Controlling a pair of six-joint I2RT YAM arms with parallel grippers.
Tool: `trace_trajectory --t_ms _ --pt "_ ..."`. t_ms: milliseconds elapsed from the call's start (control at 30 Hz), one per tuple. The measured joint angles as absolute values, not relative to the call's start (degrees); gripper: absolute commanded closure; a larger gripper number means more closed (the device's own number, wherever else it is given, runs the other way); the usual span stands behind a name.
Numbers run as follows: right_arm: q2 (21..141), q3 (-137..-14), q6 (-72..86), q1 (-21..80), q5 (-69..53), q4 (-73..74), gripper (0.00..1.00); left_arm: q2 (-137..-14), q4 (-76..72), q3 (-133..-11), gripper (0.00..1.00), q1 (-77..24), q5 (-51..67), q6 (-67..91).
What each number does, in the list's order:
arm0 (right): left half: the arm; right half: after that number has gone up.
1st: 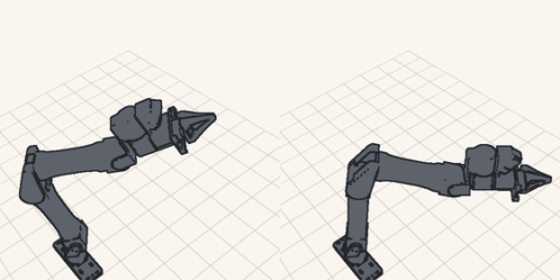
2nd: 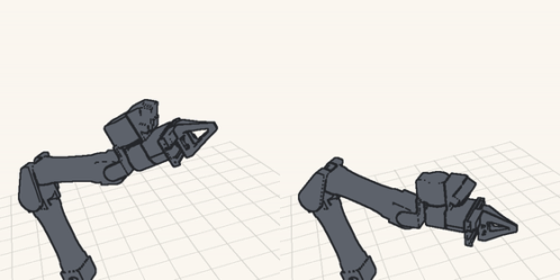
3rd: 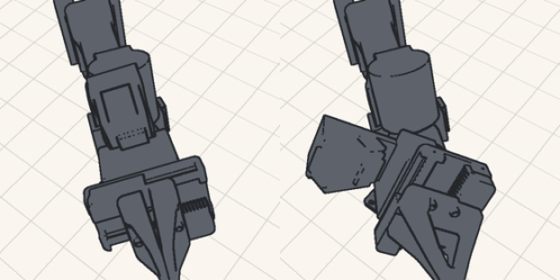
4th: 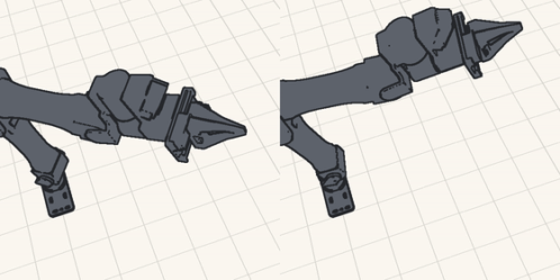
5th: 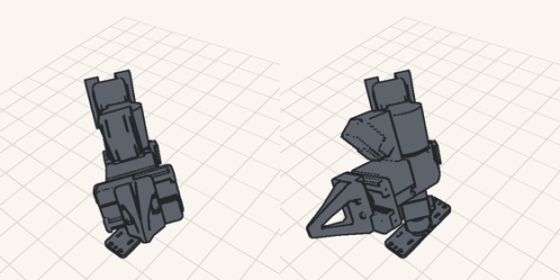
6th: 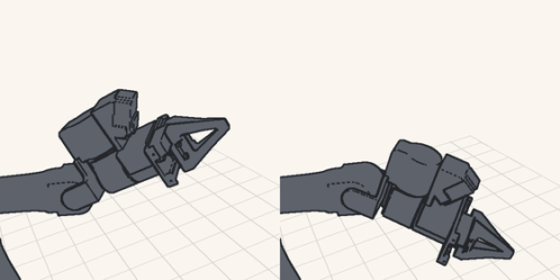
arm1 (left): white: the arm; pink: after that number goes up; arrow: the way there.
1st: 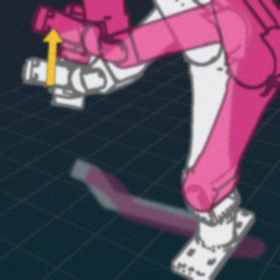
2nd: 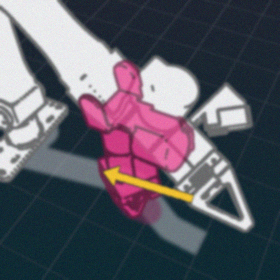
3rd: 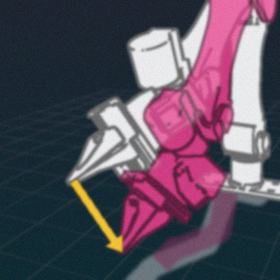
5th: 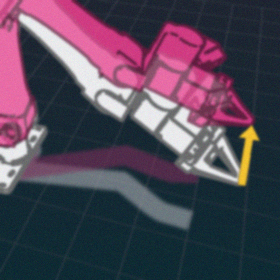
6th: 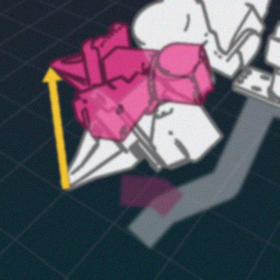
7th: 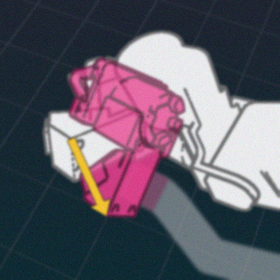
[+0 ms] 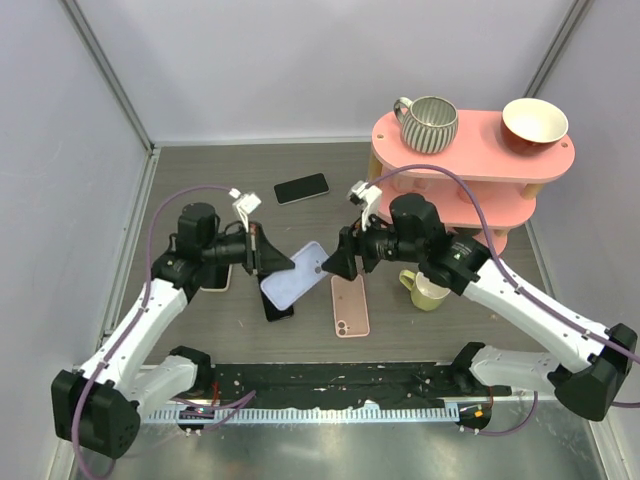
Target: Put the phone into the phone case
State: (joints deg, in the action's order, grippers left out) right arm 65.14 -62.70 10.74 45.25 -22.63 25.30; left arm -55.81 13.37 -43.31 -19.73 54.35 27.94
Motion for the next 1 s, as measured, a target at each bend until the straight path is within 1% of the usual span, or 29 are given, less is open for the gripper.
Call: trace_trajectory --t_ms 67,133,233,300,333,367,533,633,867,1000 --pt "63.94 -62.0 16.01 45.25 -18.57 21.52 0.12 -56.82 14.9 -44.56 1.0 -15.57 52.34 28.95" --pt "64.05 -60.71 20.58 45.63 -15.29 17.26 0.08 -57.04 16.19 -44.95 1.0 -10.11 49.28 30.57" --pt "66.7 -58.92 25.8 47.81 -8.16 13.76 0.07 -55.61 19.7 -45.01 1.0 -1.41 41.6 32.47" --pt "71.29 -59.22 28.51 51.27 -1.76 13.43 0.08 -52.77 22.5 -45.04 1.0 2.59 32.23 33.5" --pt "72.77 -59.48 29.08 52.23 -0.19 13.58 0.08 -51.79 23.22 -45.04 1.0 3.14 29.82 33.87" --pt "75.92 -60.49 30.3 54.06 2.79 14.76 0.09 -49.82 24.4 -45.04 1.0 3.55 24.71 34.44" --pt "90.83 -67.55 37.21 59.94 14.92 19.62 0.1 -39.24 26.89 -44.66 1.0 3.62 4.51 36.56" --pt "98.0 -72.27 40.21 62.3 19.25 21.89 0.09 -36.05 27.7 -44.12 1.0 3.62 -4.1 36.91" --pt "112.84 -84.27 44.4 66.52 22.96 25.43 0.09 -35.94 29.98 -40.01 1.0 3.66 -13.21 36.56" --pt "117.43 -87.37 44.71 67.92 23.7 25.89 0.09 -36.1 32.05 -39.4 1.0 3.66 -16.95 36.58"
